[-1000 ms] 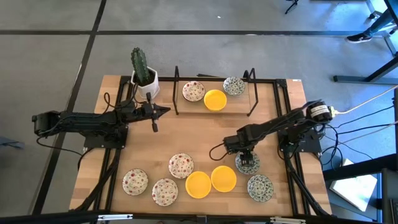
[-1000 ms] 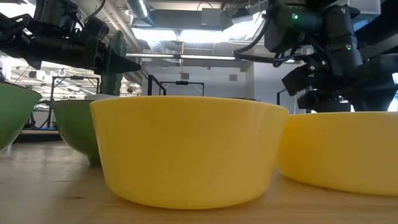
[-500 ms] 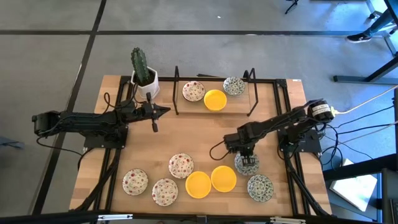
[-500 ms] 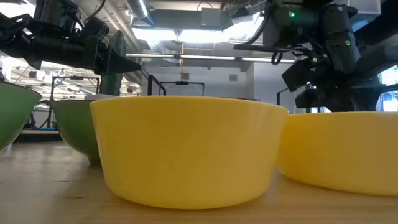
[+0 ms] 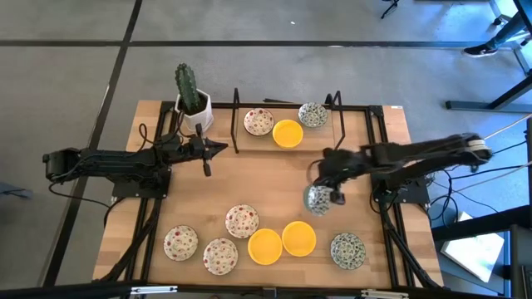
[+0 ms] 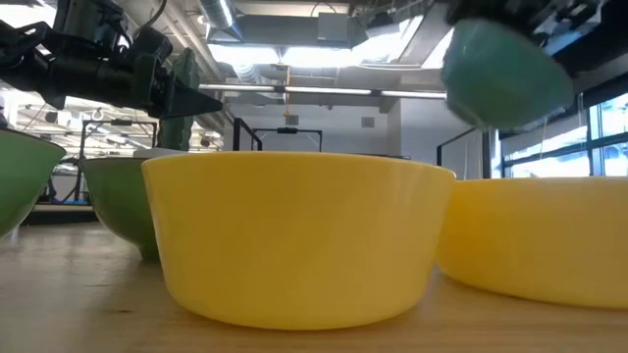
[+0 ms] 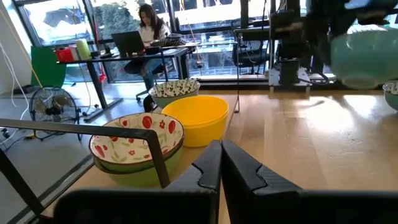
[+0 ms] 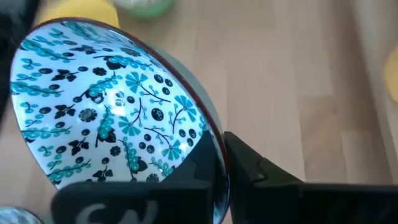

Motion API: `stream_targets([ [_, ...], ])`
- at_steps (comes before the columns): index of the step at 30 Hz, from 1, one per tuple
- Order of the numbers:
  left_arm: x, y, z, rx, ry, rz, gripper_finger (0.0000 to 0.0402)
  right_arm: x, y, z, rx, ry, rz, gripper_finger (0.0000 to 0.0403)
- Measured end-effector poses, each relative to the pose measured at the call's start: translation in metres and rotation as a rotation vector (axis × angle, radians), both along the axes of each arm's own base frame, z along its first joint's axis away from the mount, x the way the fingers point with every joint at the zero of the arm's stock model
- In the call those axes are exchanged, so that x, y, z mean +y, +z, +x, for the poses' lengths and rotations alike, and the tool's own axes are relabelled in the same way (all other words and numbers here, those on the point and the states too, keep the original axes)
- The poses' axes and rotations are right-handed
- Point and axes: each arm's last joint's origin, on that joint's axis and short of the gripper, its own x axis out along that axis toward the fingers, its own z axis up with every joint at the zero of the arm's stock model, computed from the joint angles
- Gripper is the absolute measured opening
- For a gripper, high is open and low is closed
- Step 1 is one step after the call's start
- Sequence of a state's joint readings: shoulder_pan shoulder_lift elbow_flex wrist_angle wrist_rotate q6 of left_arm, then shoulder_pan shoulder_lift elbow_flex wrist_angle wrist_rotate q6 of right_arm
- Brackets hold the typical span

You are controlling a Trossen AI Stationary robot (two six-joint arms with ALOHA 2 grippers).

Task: Pick & Place Mini bowls
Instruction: Stack the blue black bowl on top of the blue black bowl on the shelf

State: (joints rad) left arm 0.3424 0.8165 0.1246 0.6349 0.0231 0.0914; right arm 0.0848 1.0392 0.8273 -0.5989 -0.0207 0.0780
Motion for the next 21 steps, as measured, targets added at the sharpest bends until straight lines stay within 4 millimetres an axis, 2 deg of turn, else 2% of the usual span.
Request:
stream_targets([
  [2, 0.000, 0.000, 0.000, 0.003, 0.000, -0.001, 0.0004, -0.003, -0.003, -0.017, -0.073, -0.043, 0.045, 0.0014],
  [5, 0.000, -0.001, 0.000, 0.007, 0.000, -0.003, 0.0006, -0.006, -0.018, -0.040, -0.137, -0.103, 0.105, 0.0014],
  [9, 0.000, -0.001, 0.000, 0.010, 0.000, -0.004, 0.0008, -0.007, -0.039, -0.059, -0.249, -0.145, 0.176, 0.0014],
  [17, 0.000, -0.001, 0.000, 0.010, 0.000, -0.004, 0.0005, -0.009, -0.061, -0.076, -0.338, -0.193, 0.215, 0.0014],
  [21, 0.000, -0.001, 0.000, 0.010, 0.000, -0.004, 0.0008, -0.011, -0.056, -0.076, -0.385, -0.211, 0.187, 0.0014],
])
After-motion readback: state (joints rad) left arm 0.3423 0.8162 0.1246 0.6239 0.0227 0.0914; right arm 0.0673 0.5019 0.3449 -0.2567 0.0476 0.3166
